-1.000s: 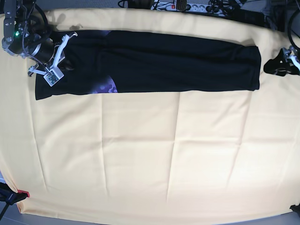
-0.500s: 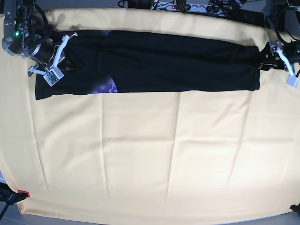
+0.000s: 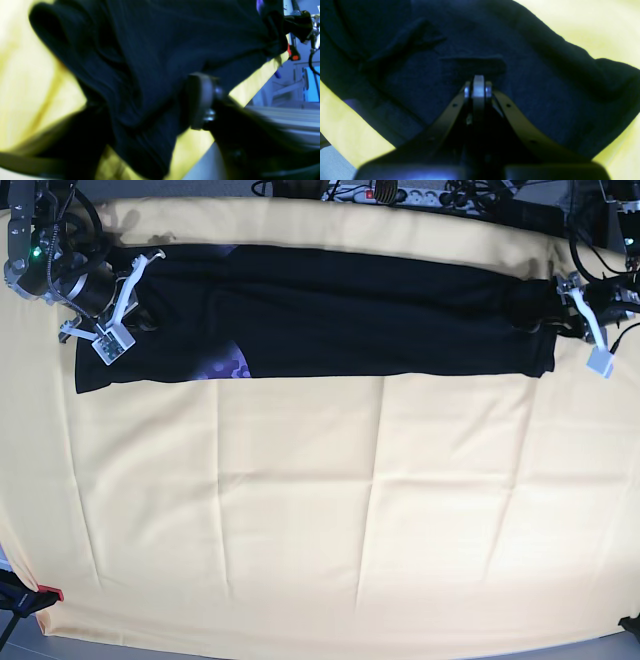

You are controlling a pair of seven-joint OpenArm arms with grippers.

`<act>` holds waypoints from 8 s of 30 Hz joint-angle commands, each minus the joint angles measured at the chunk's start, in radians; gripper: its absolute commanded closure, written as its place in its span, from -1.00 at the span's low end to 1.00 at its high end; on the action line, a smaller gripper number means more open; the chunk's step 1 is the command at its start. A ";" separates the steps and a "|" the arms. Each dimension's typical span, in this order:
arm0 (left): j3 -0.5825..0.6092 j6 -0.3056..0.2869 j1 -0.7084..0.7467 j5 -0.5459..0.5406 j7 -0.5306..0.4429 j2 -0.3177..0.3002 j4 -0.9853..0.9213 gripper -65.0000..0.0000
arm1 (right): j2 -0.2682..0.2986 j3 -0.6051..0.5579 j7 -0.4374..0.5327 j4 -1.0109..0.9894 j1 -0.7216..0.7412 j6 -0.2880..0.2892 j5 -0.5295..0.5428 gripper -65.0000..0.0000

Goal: Fold the T-shirt properly
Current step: 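Fold the grasped end inward toward the right gripper with the left gripper, then grasp both ends of the folded strip with both grippers, then release the left gripper and slide the strip with the right gripper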

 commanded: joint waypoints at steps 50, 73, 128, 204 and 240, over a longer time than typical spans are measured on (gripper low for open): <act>-0.219 0.086 -0.065 -0.026 0.051 -0.201 0.051 1.00 | 0.014 0.009 0.053 0.013 0.005 -0.010 0.013 1.00; -0.135 0.029 0.084 -0.026 0.016 0.131 0.639 1.00 | 0.013 0.009 0.056 0.013 0.002 -0.018 0.013 1.00; 0.153 0.157 0.079 0.657 -0.354 0.161 0.385 1.00 | -0.368 0.170 -0.109 0.013 -0.010 -0.182 0.240 -0.06; 0.153 0.157 0.079 0.630 -0.358 0.161 0.385 1.00 | -0.328 0.353 -0.420 -0.271 0.069 0.101 0.844 -0.17; -0.235 0.162 0.046 0.297 -0.296 0.154 0.388 0.64 | -0.286 0.289 -0.335 -0.266 0.108 0.115 0.742 1.00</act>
